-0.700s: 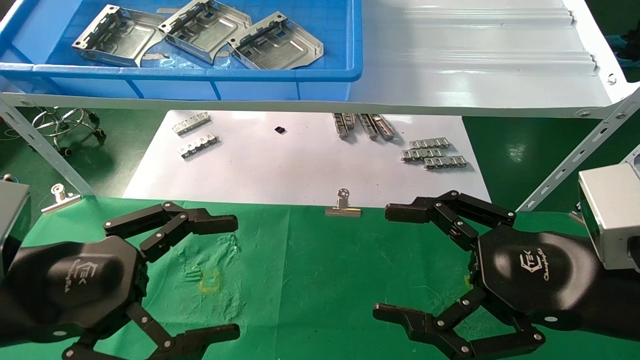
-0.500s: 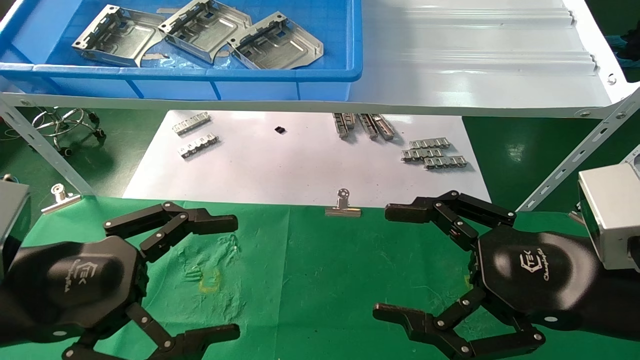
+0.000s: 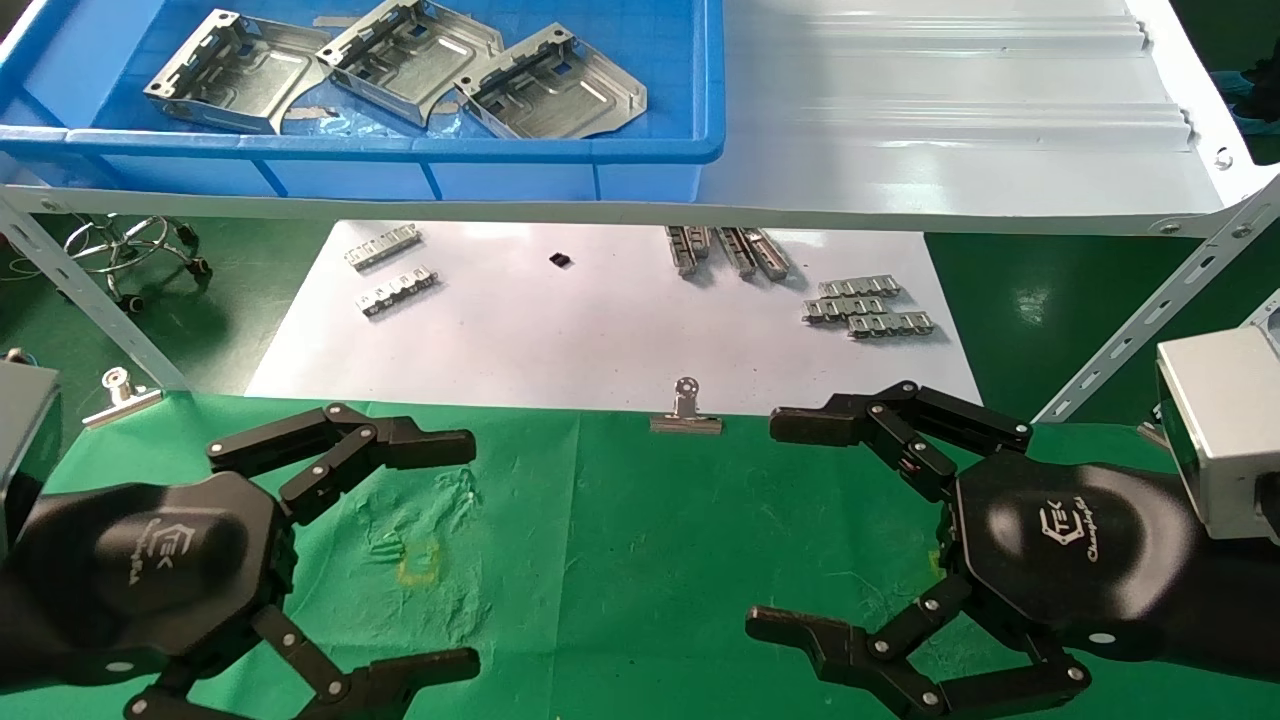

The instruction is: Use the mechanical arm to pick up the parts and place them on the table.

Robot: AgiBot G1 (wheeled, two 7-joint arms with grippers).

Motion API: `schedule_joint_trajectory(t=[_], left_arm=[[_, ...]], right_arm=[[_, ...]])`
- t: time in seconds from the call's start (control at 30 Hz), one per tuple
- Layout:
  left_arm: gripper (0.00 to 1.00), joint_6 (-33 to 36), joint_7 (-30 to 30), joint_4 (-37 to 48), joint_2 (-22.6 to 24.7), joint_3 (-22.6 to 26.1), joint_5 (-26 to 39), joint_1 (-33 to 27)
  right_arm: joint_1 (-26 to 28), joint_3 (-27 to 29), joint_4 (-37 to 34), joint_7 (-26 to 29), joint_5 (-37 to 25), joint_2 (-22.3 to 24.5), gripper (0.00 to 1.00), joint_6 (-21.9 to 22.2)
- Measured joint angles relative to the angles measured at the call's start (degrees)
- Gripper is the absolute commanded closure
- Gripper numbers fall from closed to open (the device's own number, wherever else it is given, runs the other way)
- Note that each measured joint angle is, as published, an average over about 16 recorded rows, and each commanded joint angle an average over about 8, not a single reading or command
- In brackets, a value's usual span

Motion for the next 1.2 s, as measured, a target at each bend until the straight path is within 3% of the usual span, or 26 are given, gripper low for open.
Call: schedule_joint_trajectory(t=[0.27, 0.57, 1.2], left_arm=[[0.0, -3.31, -0.05, 3.03, 3.14, 0.69, 1.85, -2.83], [0.0, -7.67, 0.8, 10.64, 9.53, 2.16, 5.23, -9.87], [0.0, -14.52, 1.69, 30.32, 20.57, 7.6, 16.62, -31.31]], right_arm=[[0.0, 0.0, 0.0, 0.0, 0.0, 0.0, 1.0, 0.0], [0.0, 0.0, 0.0, 0.0, 0.0, 0.0, 1.0, 0.0], [0.0, 0.0, 0.0, 0.0, 0.0, 0.0, 1.0, 0.0]])
